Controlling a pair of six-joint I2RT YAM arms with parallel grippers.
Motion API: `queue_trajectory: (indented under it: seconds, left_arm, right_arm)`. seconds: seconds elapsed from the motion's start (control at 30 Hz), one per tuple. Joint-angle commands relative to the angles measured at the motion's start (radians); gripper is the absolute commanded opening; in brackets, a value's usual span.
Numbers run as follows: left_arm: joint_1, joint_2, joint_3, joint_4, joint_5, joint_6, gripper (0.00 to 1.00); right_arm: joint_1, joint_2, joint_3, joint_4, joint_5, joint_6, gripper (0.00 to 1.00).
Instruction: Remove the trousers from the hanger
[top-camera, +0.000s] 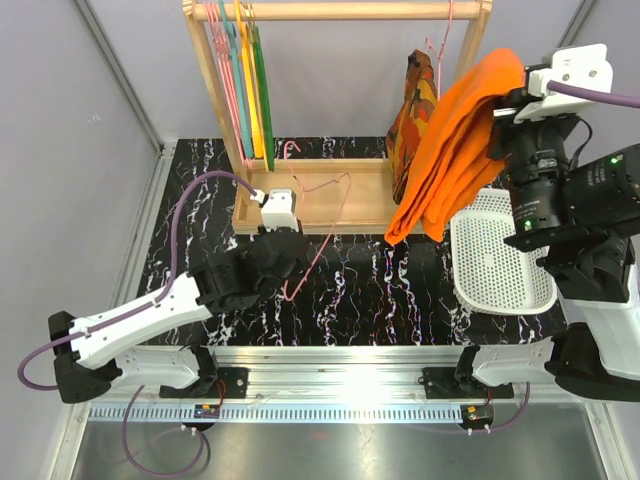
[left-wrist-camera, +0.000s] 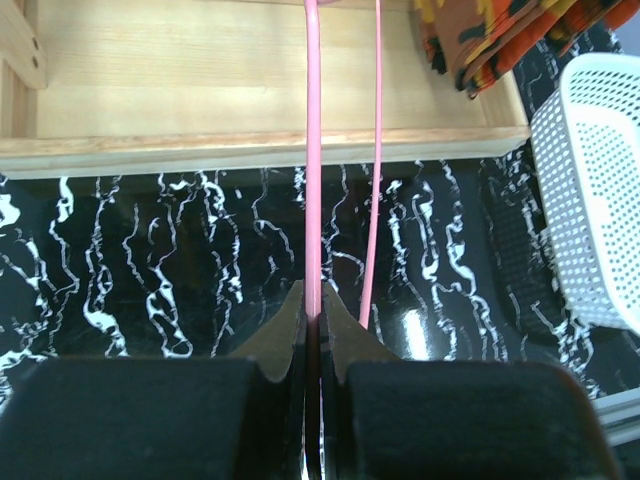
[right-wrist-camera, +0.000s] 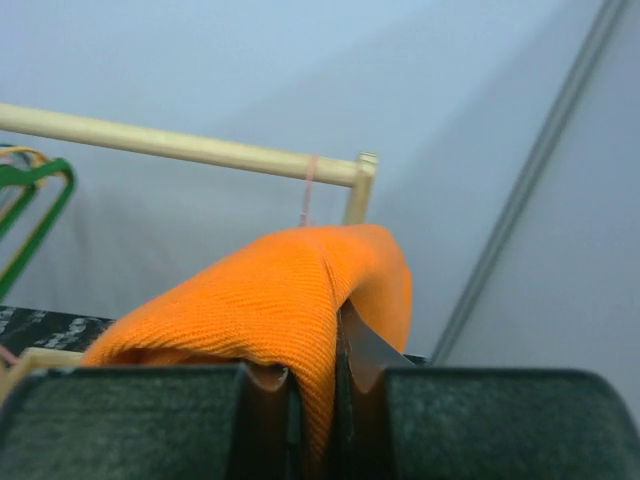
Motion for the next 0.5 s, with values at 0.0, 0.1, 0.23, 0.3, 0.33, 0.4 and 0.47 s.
queue_trajectory:
  seconds: [0.0,0.1,0.23,0.3,0.33,0.4,0.47]
  left_arm:
    - [0.005,-0.054,-0.019,0.063,0.011,0.025,0.0]
    - [0.003,-0.052,-0.015,0.032,0.008,0.042,0.0]
    - [0.005,-0.06,-0.026,0.014,0.001,0.053,0.0]
    - [0.005,-0.063,-0.038,0.014,0.001,0.059,0.0]
    - [0.005,-0.063,-0.043,0.014,-0.004,0.062,0.0]
    - [0.005,-0.058,-0.049,0.011,-0.007,0.064,0.0]
    - [0.003,-0.058,-0.055,0.012,-0.009,0.062,0.0]
  right_arm:
    - [0.002,-0.002,0.044,0.149,0.131,-0.23,0.0]
    - [0.002,-0.064,-0.119,0.4,0.196,-0.453,0.0]
    - [0.002,-0.186,-0.267,0.449,0.207,-0.391,0.0]
    - [0.004,-0.244,-0.275,0.266,0.199,-0.224,0.0]
    - [0.002,-0.259,-0.319,0.254,0.208,-0.216,0.0]
    - [0.002,-0.285,-0.388,0.282,0.26,-0.295,0.0]
    - [0.002,-0.304,-0.524,0.412,0.297,-0.416,0.0]
